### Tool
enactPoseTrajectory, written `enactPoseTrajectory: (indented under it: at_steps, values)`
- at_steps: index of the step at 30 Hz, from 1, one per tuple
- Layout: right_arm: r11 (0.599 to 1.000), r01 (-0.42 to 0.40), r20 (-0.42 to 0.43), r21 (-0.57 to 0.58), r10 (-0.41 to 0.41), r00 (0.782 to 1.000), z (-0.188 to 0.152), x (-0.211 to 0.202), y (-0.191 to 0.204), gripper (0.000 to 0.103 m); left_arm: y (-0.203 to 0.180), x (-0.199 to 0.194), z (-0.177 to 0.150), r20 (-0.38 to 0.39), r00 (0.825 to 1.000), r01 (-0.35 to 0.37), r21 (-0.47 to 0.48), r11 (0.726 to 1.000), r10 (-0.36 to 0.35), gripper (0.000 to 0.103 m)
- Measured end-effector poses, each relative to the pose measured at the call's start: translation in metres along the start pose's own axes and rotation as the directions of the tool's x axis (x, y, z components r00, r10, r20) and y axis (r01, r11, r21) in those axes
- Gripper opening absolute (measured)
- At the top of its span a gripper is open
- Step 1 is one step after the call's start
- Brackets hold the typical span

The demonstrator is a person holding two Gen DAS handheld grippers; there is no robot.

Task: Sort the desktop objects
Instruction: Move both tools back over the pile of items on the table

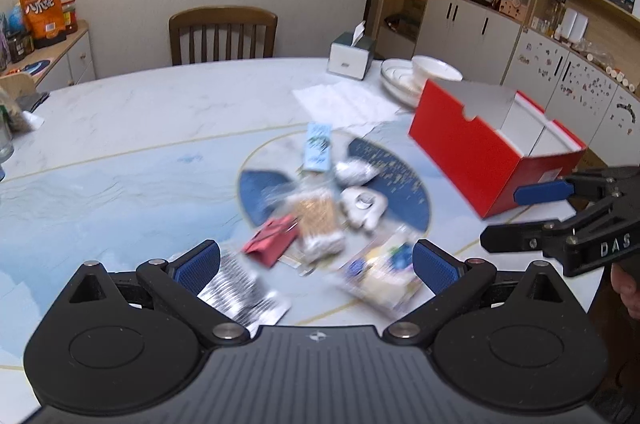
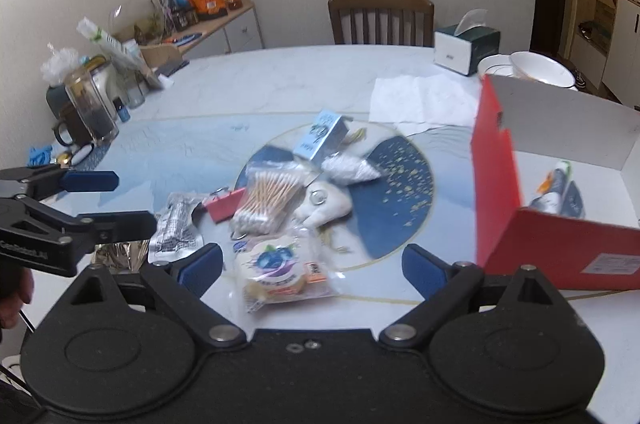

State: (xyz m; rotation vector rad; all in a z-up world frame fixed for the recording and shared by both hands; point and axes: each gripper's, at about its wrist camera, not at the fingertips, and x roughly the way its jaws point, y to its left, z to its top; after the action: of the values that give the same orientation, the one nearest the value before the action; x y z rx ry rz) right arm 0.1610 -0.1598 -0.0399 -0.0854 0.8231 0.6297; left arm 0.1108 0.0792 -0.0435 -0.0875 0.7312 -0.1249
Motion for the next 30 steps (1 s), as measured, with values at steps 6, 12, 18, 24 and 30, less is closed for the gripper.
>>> enactPoseTrajectory:
  at_steps: [6,12,18,24,30]
  values:
    - [1.0,0.006,-0.035,-0.023,-0.007,0.999,-0.002,0.022,0.021,0.099,0.037,-0.003,-0.017,-0.03,0.999,-0.012,0.025,1.0,0.012,0.103]
    - [0.997,0.006,-0.047,-0.077,-0.01,0.999,-0.003,0.043,0.037,0.102,0.072,0.004,-0.031,-0.084,0.996,-0.008,0.051,0.999,0.012,0.103]
    - [0.994,0.003,-0.074,-0.108,-0.011,0.997,-0.002,0.06,0.043,0.102,0.09,0.015,-0.045,-0.146,0.989,0.007,0.087,0.996,0.005,0.103]
    - [0.991,0.02,-0.114,-0.133,-0.036,0.993,-0.005,0.077,0.043,0.102,0.098,0.029,-0.051,-0.17,0.986,0.014,0.106,0.994,0.004,0.103]
    - [0.989,0.025,-0.152,-0.147,-0.047,0.987,-0.009,0.092,0.042,0.102,0.102,0.036,-0.055,-0.175,0.985,0.024,0.109,0.994,-0.005,0.103]
